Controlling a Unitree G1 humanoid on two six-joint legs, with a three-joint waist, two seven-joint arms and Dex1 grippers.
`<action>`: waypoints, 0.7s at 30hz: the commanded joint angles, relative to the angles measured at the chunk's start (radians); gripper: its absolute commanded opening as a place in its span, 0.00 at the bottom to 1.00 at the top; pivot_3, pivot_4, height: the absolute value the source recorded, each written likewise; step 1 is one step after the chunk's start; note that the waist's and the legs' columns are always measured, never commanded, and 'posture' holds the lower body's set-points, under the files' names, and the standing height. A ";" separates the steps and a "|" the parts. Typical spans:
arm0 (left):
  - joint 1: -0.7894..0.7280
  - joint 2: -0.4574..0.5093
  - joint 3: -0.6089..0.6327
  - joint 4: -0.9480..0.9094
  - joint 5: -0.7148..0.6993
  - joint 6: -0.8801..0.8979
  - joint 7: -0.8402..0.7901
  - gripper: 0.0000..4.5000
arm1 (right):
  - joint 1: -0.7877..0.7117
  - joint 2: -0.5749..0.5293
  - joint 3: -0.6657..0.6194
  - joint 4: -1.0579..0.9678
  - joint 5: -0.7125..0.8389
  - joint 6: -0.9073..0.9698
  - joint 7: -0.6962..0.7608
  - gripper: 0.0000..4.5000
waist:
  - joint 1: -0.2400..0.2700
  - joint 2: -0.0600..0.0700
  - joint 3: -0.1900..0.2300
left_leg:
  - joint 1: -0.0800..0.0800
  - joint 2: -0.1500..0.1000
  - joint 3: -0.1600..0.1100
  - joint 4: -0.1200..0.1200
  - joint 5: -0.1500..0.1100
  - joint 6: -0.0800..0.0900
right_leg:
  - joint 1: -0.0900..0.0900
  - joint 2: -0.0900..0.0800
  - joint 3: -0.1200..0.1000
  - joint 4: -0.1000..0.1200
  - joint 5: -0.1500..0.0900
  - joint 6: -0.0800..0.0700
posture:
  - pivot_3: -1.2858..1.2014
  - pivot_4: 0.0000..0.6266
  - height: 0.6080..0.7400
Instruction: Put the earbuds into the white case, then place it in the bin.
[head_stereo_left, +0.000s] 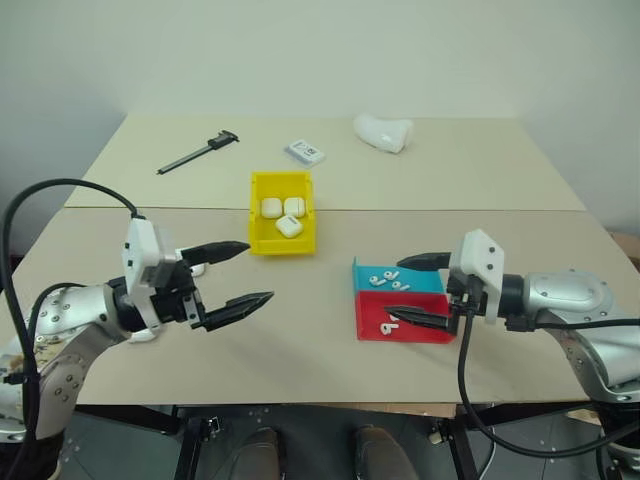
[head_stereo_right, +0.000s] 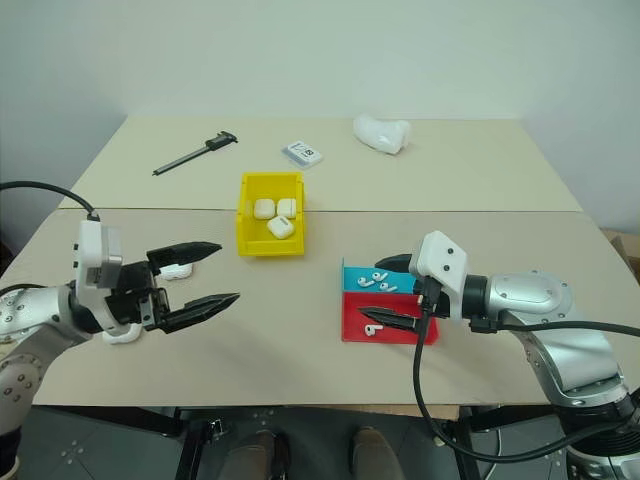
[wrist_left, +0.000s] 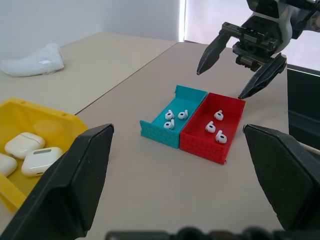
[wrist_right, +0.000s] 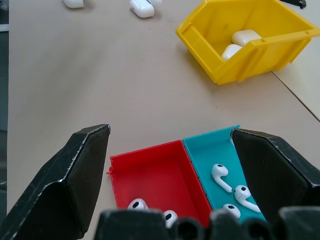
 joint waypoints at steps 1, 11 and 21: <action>-0.012 0.016 0.029 -0.027 -0.018 -0.005 0.004 1.00 | -0.008 0.002 -0.026 -0.028 0.013 -0.021 -0.001 0.99 | 0.000 0.000 0.000 | 0.000 0.000 0.000 0.000 0.000 0.000 | 0.000 0.000 0.000 0.000 0.000 0.000 | 0.52 0.24 1.00; 0.049 0.131 0.130 -0.060 -0.125 0.142 0.021 1.00 | 0.015 -0.020 -0.052 -0.031 0.019 -0.039 0.028 0.99 | -0.002 0.000 0.000 | 0.000 0.000 0.000 0.000 0.000 0.000 | -0.001 0.000 0.000 0.000 0.000 0.000 | 0.52 0.24 1.00; 0.181 0.295 0.367 -0.124 -0.121 0.316 0.058 1.00 | -0.011 -0.021 -0.073 -0.055 0.073 -0.034 0.069 0.99 | -0.001 0.000 0.000 | 0.001 0.001 0.001 -0.001 0.000 0.000 | -0.001 0.000 0.000 0.000 0.000 0.000 | 0.52 0.24 1.00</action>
